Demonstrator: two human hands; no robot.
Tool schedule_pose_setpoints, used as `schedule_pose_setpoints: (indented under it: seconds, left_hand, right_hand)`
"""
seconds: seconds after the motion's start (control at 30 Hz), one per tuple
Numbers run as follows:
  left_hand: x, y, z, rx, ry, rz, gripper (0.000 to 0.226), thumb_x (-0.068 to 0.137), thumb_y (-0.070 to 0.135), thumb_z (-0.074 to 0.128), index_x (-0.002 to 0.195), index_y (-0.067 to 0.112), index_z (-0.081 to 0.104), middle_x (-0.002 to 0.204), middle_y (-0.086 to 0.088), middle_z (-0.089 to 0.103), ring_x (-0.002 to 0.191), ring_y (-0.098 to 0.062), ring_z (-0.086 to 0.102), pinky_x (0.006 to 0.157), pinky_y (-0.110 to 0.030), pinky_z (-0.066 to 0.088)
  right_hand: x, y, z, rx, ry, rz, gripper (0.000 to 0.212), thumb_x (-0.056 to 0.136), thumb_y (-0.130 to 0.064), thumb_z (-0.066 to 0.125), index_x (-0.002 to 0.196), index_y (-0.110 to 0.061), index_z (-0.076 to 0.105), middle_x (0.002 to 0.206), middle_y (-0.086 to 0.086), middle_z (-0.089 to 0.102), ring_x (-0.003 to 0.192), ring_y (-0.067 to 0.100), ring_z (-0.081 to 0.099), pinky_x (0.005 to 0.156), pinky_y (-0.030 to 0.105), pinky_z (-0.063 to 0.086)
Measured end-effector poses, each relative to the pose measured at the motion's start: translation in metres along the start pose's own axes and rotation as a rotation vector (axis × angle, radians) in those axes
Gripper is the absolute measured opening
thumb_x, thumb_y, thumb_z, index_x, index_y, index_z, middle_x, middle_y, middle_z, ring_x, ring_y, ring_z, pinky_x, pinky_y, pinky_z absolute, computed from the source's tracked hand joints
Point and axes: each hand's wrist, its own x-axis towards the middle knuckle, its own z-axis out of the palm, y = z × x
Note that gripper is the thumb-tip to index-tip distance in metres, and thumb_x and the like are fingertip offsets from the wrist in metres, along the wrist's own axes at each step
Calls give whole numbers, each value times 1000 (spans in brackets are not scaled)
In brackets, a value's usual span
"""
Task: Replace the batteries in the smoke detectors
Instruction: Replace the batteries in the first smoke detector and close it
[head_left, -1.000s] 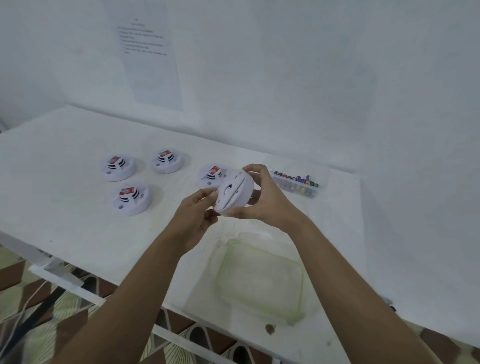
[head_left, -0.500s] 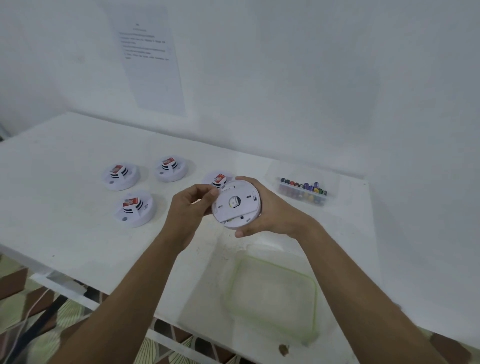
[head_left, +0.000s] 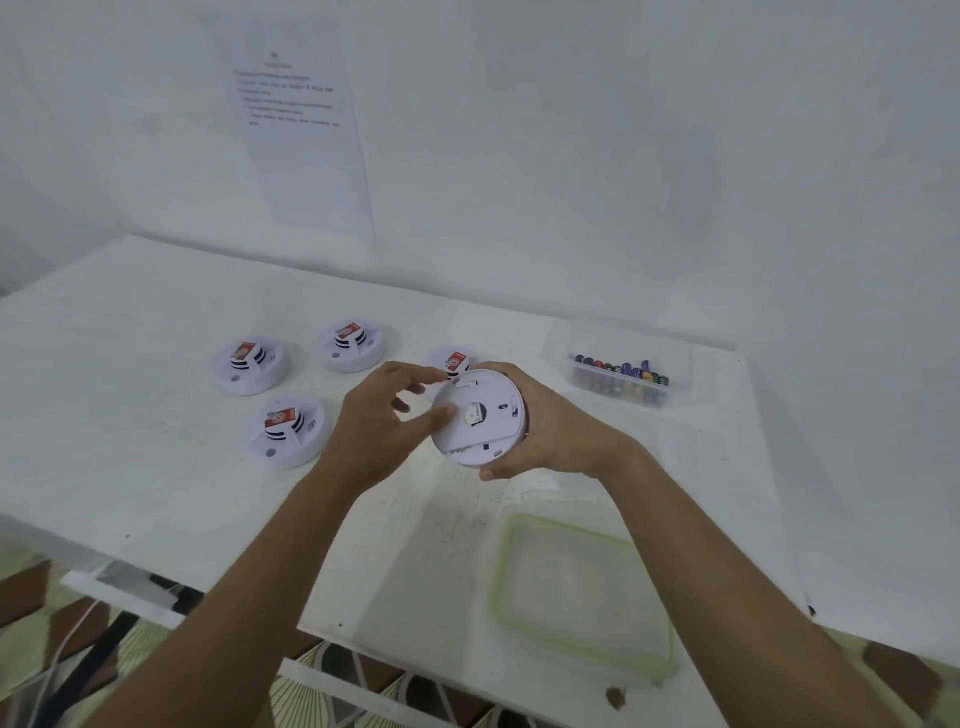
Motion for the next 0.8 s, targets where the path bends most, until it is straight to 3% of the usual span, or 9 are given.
schedule_pose_setpoints:
  seconds: [0.07,0.23,0.33,0.47,0.63,0.8]
  left_hand:
    - [-2,1,-4,105,-51,159,43,74,44,79,113,30,69,107,17,61,95,4,55,72,-8,44]
    - [-3,3,-11,146,-193,275,68,63,54,83,121,23,68,113,15,61,95,11,53,75,-5,41]
    - [-1,6,-13,135,-219,274,70,63,47,87,124,19,66,110,18,60,92,15,52,74,-4,41]
    - [0,5,-13,127,-270,275,69,61,58,77,117,19,68,103,18,60,92,10,55,74,-6,42]
    - [-1,1,-13,136,-287,269,65,59,58,76,109,19,66,97,20,60,91,3,56,77,-13,44]
    - [0,1,-16,133,-310,240,61,55,58,75,103,22,63,93,23,58,88,5,55,70,-9,41]
  right_hand:
    - [0,-2,1,-9,-2,14,97,64,9,88,142,-28,43,132,-6,55,121,11,57,77,37,62]
    - [-3,-6,4,-30,1,60,93,65,8,88,140,-26,44,127,-5,58,117,10,60,79,36,61]
    - [-5,-7,5,-57,6,71,93,65,6,89,140,-25,44,128,-5,58,117,11,60,77,30,60]
    - [-6,-7,7,-97,3,78,92,63,3,90,138,-25,46,127,-4,59,115,14,61,72,23,57]
    - [-5,-5,14,-129,28,86,92,61,2,92,137,-26,48,126,-4,61,113,12,62,74,26,58]
    - [-4,-5,20,-146,47,96,92,60,-3,93,137,-27,48,124,-5,62,112,12,63,74,25,57]
